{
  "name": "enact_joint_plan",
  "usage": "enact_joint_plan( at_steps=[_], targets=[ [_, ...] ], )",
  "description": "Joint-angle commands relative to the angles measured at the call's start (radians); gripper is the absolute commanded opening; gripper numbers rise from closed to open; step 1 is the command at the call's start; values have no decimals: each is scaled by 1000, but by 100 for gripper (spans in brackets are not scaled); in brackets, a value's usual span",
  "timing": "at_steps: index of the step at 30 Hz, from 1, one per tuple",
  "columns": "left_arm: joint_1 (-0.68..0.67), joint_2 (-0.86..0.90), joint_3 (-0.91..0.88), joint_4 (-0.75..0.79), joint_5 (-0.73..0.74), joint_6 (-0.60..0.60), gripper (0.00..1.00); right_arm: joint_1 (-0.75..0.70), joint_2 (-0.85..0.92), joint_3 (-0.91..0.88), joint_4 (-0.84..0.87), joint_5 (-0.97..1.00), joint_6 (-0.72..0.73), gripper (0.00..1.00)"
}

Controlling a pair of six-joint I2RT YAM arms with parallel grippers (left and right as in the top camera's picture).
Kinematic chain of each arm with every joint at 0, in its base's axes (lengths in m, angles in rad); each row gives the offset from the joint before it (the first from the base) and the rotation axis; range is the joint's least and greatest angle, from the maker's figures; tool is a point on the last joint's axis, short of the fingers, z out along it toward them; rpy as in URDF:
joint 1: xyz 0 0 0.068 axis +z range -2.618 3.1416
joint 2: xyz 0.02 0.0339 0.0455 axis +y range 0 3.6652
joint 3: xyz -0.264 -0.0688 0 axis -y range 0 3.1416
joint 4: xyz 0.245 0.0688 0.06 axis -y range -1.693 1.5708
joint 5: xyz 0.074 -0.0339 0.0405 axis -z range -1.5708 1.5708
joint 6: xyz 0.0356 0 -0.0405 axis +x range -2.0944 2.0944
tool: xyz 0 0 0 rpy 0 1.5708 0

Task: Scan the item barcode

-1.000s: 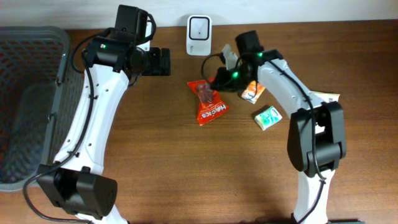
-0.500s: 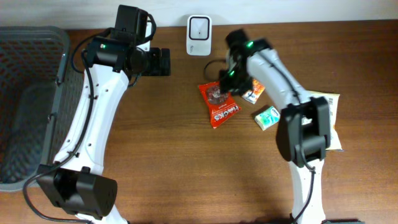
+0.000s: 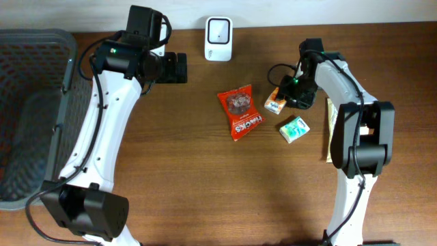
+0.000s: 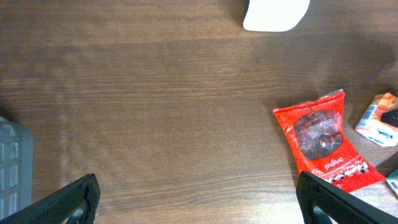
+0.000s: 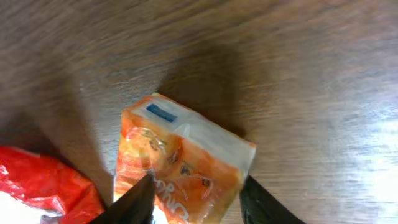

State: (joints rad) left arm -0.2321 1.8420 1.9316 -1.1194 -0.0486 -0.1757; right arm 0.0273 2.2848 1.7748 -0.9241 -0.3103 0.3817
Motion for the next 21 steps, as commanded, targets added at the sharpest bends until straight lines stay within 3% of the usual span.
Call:
enact_joint_plan(
  at_steps=[1,2,4,7,8,10,17,21],
  targets=[
    [6,-2,2,-1,8,6,99,-2,0,-52,56,-89,2,22],
    [6,-2,2,-1,8,6,99,-2,0,-53,89,-218,2,4],
    [6,-2,2,-1,8,6,99,-3,-1,-52,161,-532,-11,4],
    [6,-2,2,-1,8,6,99,11,-1,-52,288,-1179,-202,4],
    [6,-2,2,-1,8,6,99,18,-1,-52,306,-1242,-217,4],
    [6,-2,2,-1,8,6,99,47,-1,-53,312,-1242,-260,4],
    [6,-2,2,-1,8,6,99,96,-1,-53,313,-1242,-785,4],
    [6,-2,2,-1,8,6,99,96,-1,-53,338,-1241,-819,4]
  ],
)
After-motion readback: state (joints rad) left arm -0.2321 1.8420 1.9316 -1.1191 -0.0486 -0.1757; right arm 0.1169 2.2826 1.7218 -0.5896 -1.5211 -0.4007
